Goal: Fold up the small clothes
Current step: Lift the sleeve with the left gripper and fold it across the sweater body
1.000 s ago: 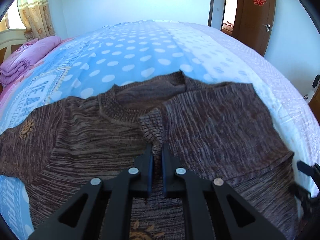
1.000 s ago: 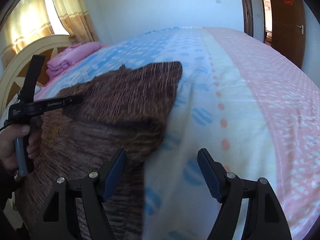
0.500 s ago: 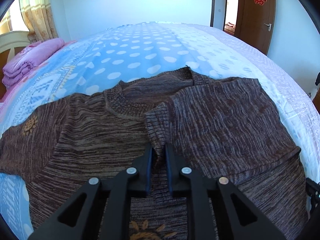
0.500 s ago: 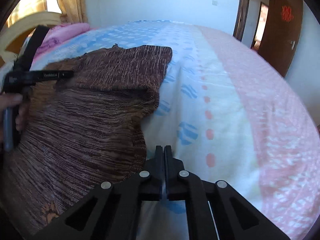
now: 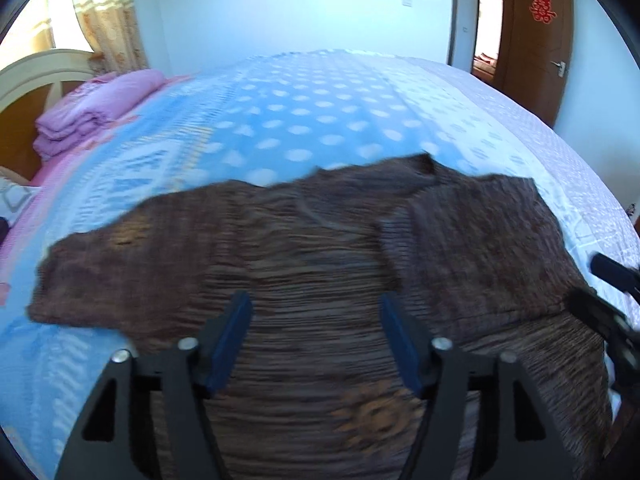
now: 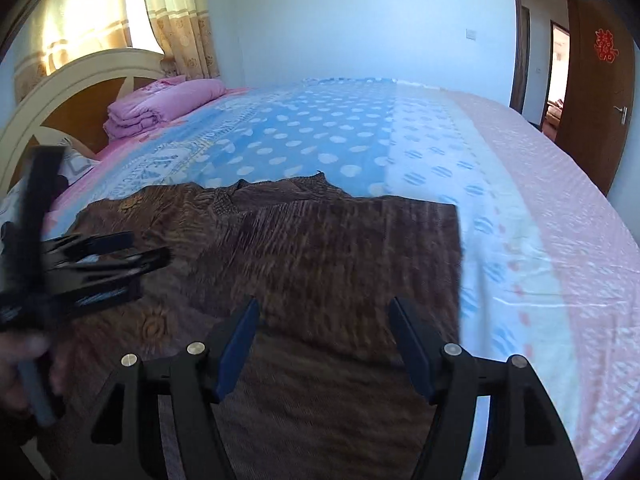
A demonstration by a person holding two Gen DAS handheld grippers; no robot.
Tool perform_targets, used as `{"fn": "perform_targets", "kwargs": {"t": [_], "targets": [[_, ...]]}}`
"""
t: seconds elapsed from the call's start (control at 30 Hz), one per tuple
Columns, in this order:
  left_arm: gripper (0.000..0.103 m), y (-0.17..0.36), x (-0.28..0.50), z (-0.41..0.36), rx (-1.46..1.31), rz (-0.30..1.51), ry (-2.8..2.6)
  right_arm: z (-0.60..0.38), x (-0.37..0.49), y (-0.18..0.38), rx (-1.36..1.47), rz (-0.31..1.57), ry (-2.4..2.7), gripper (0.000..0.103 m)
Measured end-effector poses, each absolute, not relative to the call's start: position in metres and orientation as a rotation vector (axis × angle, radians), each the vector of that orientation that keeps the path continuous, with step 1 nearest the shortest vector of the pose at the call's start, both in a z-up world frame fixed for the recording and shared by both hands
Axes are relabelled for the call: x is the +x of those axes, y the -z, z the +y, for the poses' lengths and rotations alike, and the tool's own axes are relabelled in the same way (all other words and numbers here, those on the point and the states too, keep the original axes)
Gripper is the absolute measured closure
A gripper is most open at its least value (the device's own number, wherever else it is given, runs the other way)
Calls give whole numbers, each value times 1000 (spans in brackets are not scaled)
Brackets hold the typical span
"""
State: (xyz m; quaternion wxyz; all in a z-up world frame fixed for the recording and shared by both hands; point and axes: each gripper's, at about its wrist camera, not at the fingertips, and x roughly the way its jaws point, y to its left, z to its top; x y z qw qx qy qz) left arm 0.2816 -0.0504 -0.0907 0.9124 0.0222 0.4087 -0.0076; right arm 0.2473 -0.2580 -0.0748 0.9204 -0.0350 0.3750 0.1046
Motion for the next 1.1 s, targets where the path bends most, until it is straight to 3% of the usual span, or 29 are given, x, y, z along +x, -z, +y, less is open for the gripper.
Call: {"fn": "perform_targets", "kwargs": {"t": [0.17, 0.3, 0.47, 0.6, 0.63, 1.1], "targets": [[25, 88, 274, 5, 57, 847, -81, -213, 279, 109, -127, 870, -260, 47], [23, 97, 272, 67, 53, 867, -181, -192, 271, 120, -188, 901, -322, 47], [22, 112, 277, 153, -13, 876, -373, -175, 259, 102, -239, 768, -316, 47], [21, 123, 281, 212, -112, 884, -479, -152, 271, 128, -222, 914, -416, 43], [21, 126, 281, 222, -132, 888, -500, -144, 264, 130, -285, 871, -395, 44], [21, 145, 296, 262, -304, 892, -524, -131, 242, 131, -356, 817, -405, 44]]}}
